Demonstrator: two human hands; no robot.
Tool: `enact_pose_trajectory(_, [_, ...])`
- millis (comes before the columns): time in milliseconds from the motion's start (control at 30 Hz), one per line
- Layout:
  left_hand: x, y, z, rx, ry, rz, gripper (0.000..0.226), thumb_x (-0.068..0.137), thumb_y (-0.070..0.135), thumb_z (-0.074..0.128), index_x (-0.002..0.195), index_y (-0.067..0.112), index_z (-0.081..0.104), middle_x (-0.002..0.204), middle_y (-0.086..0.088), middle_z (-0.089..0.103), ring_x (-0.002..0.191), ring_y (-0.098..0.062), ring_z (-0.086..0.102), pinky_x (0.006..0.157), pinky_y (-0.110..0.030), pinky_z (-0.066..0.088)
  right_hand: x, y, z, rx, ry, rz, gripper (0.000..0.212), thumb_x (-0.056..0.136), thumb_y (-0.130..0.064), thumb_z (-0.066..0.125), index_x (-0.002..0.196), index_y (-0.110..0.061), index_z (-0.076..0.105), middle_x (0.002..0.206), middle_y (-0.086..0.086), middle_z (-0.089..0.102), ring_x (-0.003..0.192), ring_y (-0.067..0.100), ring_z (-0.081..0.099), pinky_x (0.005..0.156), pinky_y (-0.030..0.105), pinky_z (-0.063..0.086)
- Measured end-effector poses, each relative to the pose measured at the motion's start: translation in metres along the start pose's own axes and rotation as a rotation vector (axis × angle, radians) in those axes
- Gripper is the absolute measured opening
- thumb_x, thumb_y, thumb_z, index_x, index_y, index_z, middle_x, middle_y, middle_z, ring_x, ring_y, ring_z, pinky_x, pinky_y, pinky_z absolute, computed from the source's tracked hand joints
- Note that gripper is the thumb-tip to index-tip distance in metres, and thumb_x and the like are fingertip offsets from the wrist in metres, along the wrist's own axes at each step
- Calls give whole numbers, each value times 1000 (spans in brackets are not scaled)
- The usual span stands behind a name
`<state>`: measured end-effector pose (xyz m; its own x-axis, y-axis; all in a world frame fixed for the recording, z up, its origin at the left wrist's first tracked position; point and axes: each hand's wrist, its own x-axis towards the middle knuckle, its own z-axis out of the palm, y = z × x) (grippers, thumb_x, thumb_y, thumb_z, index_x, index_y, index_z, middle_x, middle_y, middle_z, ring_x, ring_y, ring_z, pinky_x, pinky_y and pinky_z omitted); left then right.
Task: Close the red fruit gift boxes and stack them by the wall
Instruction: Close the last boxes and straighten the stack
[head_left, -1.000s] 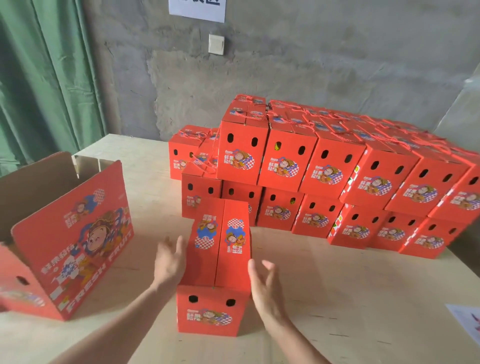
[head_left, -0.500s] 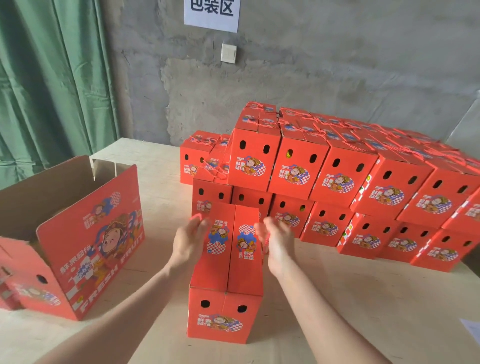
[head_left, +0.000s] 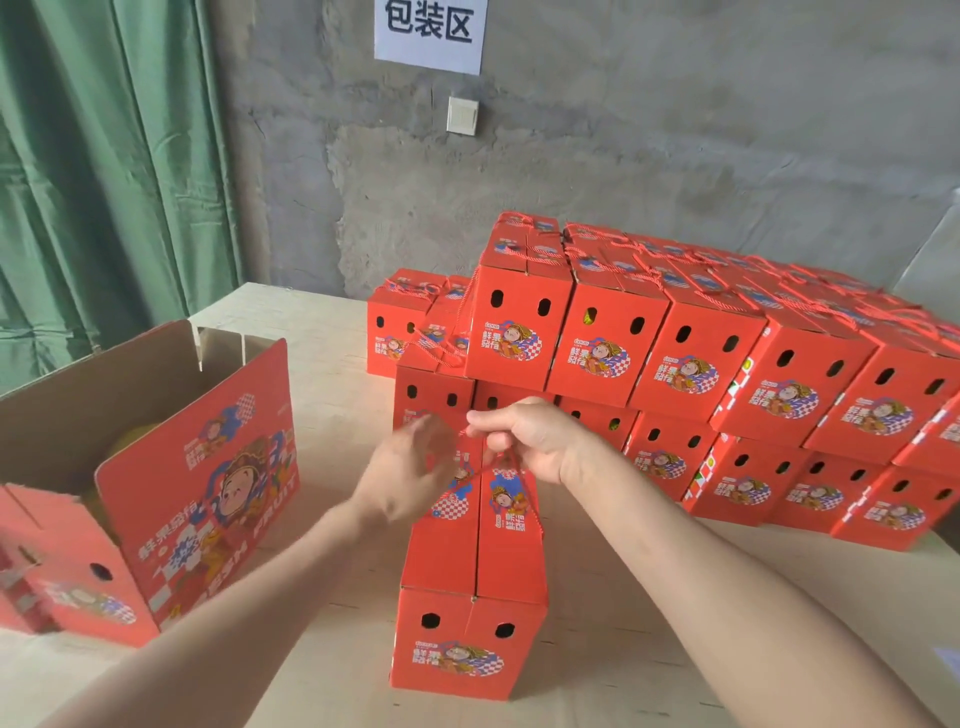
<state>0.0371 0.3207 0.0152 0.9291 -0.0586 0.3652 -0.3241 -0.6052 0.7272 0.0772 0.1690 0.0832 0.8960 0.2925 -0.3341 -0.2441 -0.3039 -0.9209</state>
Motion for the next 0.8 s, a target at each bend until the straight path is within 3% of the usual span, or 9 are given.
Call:
enact_pose_trajectory(100, [-22,-36,31,14,-283,-205,65,91,36,58,146,12,30,148,-1,37,133,-17,40,106,-31,36,7,-9,6,59,188,-14,15,94,-11,56,81,-6,61,38,-6,45,42,12,52,53,24,43])
enact_pose_trajectory(167, [-27,-48,45,-4,-321,-220,72,90,36,61,150,22,22,158,10,14,140,-11,27,111,-34,31,10,-13,13,67,273,-46,16,94,-7,51,79,-6,58,43,-2,46,42,14,47,52,24,41])
enact_pose_trajectory(200, [-25,-51,46,-25,-311,-240,73,89,36,62,149,24,23,158,13,11,140,-10,27,111,-37,33,11,-14,16,53,306,-63,17,93,-5,50,78,-5,57,47,0,46,42,15,44,51,24,39])
enact_pose_trajectory(333, [-24,-57,41,-19,-269,-275,77,84,37,67,148,30,24,155,19,18,133,-9,38,107,-40,37,10,-17,28,-17,351,-153,25,91,0,49,67,-5,56,48,4,44,41,15,40,52,28,40])
enact_pose_trajectory(467, [-30,-54,39,131,-204,-192,77,84,43,63,147,38,20,151,31,12,134,-4,34,113,-39,26,10,-20,30,-67,389,-281,24,90,-1,49,66,-3,54,50,5,47,44,17,43,52,29,42])
enact_pose_trajectory(667, [-27,-53,51,230,-105,-272,74,84,50,59,146,31,24,155,22,13,134,-10,37,111,-40,27,15,-18,11,28,296,-226,20,92,-1,50,74,-6,59,61,5,58,52,16,55,58,27,44])
enact_pose_trajectory(800, [-34,-61,65,58,60,-457,69,85,48,62,143,23,31,141,-1,43,122,-20,49,96,-37,43,13,0,4,-54,91,-236,11,94,-4,54,86,-10,59,75,5,68,69,10,64,67,21,39])
